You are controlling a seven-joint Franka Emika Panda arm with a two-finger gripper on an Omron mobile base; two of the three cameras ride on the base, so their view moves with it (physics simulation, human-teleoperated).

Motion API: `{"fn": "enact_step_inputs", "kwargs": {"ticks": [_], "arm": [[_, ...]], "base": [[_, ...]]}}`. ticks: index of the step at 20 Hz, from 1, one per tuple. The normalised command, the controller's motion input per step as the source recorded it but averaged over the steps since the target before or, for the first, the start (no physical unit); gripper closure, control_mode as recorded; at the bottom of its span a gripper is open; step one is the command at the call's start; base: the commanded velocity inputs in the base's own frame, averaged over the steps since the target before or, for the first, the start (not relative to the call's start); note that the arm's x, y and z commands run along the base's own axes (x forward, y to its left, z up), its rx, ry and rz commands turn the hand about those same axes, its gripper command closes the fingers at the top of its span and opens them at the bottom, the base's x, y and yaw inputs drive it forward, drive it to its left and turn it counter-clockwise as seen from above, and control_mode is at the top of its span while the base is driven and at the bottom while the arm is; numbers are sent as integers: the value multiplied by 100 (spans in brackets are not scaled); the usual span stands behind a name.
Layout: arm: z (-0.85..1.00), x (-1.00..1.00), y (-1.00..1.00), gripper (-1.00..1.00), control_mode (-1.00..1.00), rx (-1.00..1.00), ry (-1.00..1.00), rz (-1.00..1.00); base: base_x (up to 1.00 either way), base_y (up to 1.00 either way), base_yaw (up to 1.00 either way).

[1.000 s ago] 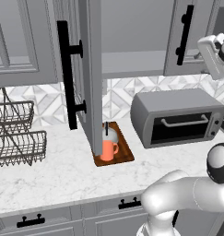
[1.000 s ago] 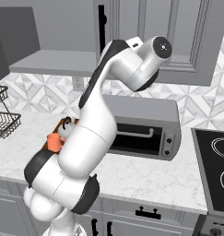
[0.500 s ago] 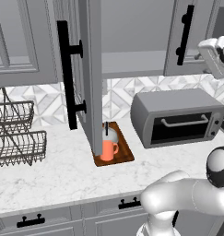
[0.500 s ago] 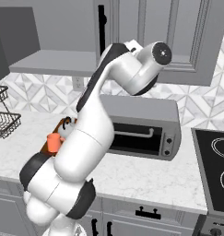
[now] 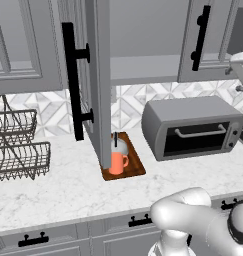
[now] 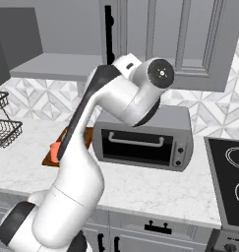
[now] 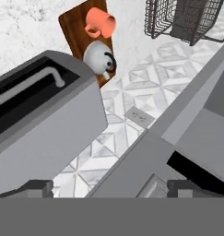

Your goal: Pick the kettle from the counter and place it on the tray. Then pick the mug from the cabinet and place it on the tray. Then close the cabinet doors.

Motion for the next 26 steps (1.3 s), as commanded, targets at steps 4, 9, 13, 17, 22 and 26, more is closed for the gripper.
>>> {"fn": "enact_step_inputs", "kwargs": {"ticks": [4,9,13,17,22,26], "arm": [[-6,-98,0,-100,-100,0,-1,0],[-20,-90,1,-100,-100,-1,-2,0],[-15,-67,23,-100,-100,-11,0,0],[-11,-51,37,-100,-100,-15,0,0],[-15,-49,35,-100,-100,-13,0,3],[-21,-19,50,-100,-100,-14,-3,12]], "base": [[0,0,0],[0,0,0],[0,0,0],[0,0,0],[0,0,0],[0,0,0]]}}
